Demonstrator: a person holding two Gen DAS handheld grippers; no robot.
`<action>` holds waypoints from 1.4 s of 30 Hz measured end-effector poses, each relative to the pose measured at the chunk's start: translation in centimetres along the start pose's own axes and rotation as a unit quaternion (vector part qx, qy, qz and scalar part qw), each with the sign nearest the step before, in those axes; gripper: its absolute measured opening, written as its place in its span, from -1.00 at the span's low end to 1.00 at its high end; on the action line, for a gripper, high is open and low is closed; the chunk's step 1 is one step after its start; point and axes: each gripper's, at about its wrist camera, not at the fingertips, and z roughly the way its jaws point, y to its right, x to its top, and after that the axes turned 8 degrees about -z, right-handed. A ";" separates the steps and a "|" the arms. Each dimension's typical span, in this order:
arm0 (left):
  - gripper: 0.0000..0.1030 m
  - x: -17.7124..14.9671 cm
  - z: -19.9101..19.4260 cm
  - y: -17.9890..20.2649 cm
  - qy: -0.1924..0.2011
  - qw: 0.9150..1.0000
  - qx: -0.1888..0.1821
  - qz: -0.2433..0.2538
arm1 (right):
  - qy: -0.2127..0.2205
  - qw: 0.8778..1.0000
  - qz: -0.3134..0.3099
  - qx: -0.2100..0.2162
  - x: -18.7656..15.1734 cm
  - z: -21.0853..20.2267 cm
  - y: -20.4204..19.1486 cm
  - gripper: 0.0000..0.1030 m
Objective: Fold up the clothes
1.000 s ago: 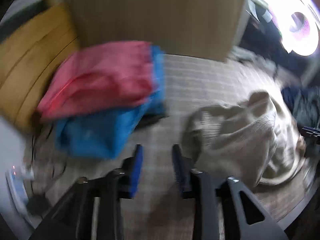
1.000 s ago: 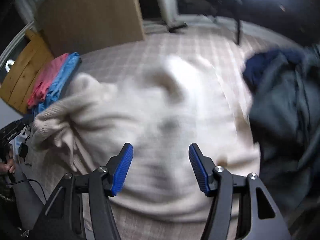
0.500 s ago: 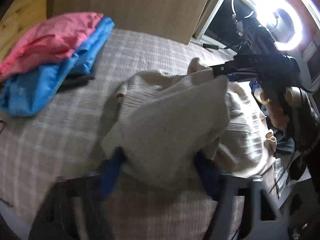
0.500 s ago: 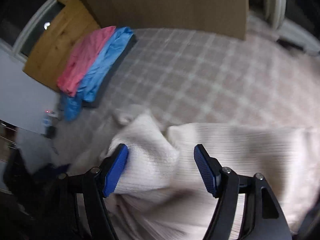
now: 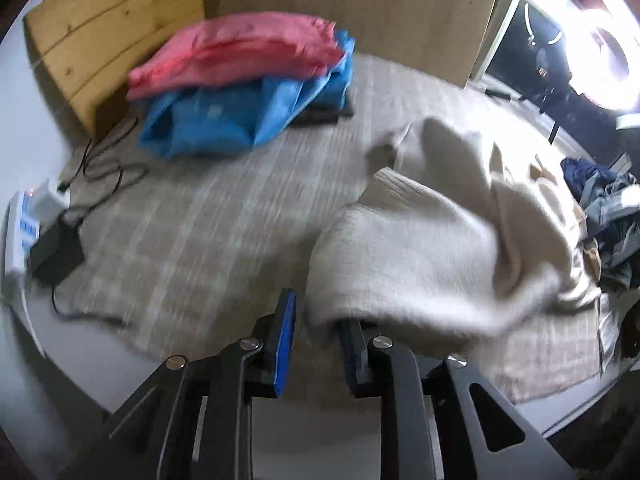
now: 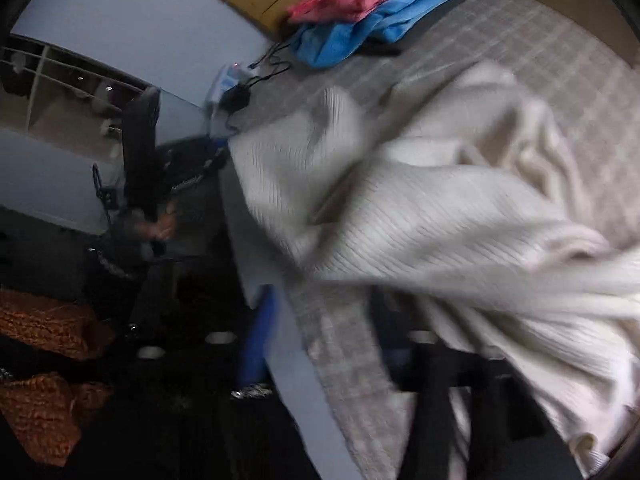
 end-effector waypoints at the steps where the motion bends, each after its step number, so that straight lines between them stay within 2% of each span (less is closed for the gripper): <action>1: -0.54 -0.4 0.0 0.0 -0.001 1.000 0.002 0.001 | 0.012 1.000 0.004 -0.026 0.7 -0.7 0.8 0.12; 2: -0.54 -0.6 0.0 0.2 -0.001 1.000 0.004 0.002 | 0.024 0.998 0.007 -0.052 1.4 -1.3 1.6 0.16; 4: -0.57 -1.0 -0.1 0.9 0.004 1.000 0.005 0.007 | 0.026 0.997 0.002 -0.070 2.5 -0.5 2.2 0.27; 12: -0.58 -1.4 -0.7 2.4 0.016 1.000 0.011 0.020 | 0.020 0.992 -0.027 -0.125 6.9 3.7 4.5 0.27; 13: -0.59 -1.5 -0.6 2.4 0.016 1.000 0.012 0.019 | 0.019 0.991 -0.030 -0.132 7.5 4.2 4.8 0.43; 14: -0.59 -1.6 -0.6 2.4 0.014 1.000 0.014 0.020 | 0.019 0.990 -0.034 -0.138 8.0 4.8 5.0 0.42; 15: -0.58 -1.7 -0.5 2.4 0.013 1.000 0.016 0.021 | 0.018 0.989 -0.037 -0.145 8.6 5.3 5.3 0.38; 16: -0.58 -1.8 -0.5 2.4 0.011 1.000 0.017 0.024 | 0.017 0.987 -0.041 -0.152 9.1 5.8 5.6 0.00; 17: -0.58 -1.9 -0.5 2.5 0.009 0.999 0.019 0.026 | 0.016 0.986 -0.044 -0.159 9.7 6.3 5.9 -0.67; 19: -0.58 -2.1 -0.5 2.5 0.004 0.999 0.018 0.032 | 0.015 0.984 -0.052 -0.172 10.8 7.4 6.4 -0.76; 20: -0.58 -2.2 -0.4 2.4 0.001 0.999 0.018 0.035 | 0.030 0.983 -0.048 -0.177 9.9 5.8 6.3 -0.77; 23: -0.56 -2.1 -0.4 2.4 -0.007 0.999 0.020 0.045 | 0.080 0.977 -0.006 -0.197 5.8 -0.5 6.2 -0.78; 25: -0.42 -2.0 -0.5 2.6 -0.011 0.998 0.020 0.057 | 0.101 0.972 0.051 -0.206 2.4 -4.0 6.8 -0.78; 27: -0.30 -1.9 -0.7 3.1 -0.015 0.997 0.019 0.071 | 0.090 0.967 0.083 -0.221 -2.0 -5.9 6.7 -0.77; 29: -0.28 -1.5 -1.1 3.8 -0.017 0.996 0.014 0.090 | 0.057 0.970 0.087 -0.221 -4.6 -5.4 6.2 -0.68; 30: -0.25 -1.1 -1.5 4.2 -0.015 0.995 0.012 0.101 | 0.056 0.970 0.084 -0.220 -4.7 -5.4 6.1 -0.65; 32: -0.14 -0.1 -2.2 4.8 -0.006 0.993 0.014 0.119 | 0.064 0.971 0.075 -0.218 -4.5 -5.7 6.0 -0.36; 34: 0.20 1.2 -3.3 5.3 0.011 0.990 0.014 0.140 | 0.072 0.971 0.066 -0.216 -4.2 -6.0 5.9 -0.15; 36: 0.45 2.7 -3.6 5.5 0.025 0.988 0.010 0.154 | 0.081 0.972 0.057 -0.214 -3.9 -6.3 5.8 -0.11; 37: 0.45 3.5 -3.3 5.6 0.024 0.987 0.006 0.156 | 0.085 0.972 0.052 -0.213 -3.8 -6.4 5.7 -0.03; 38: 0.45 4.0 -2.9 5.6 0.019 0.987 -0.003 0.158 | 0.089 0.972 0.048 -0.212 -3.7 -6.6 5.6 0.16; 39: 0.45 4.3 -2.3 5.6 0.013 0.987 -0.008 0.157 | 0.093 0.972 0.043 -0.211 -3.6 -6.7 5.6 0.26; 42: 0.45 4.8 -0.2 5.0 -0.010 0.990 -0.010 0.142 | 0.082 0.970 -0.035 -0.226 0.9 -4.7 5.1 0.31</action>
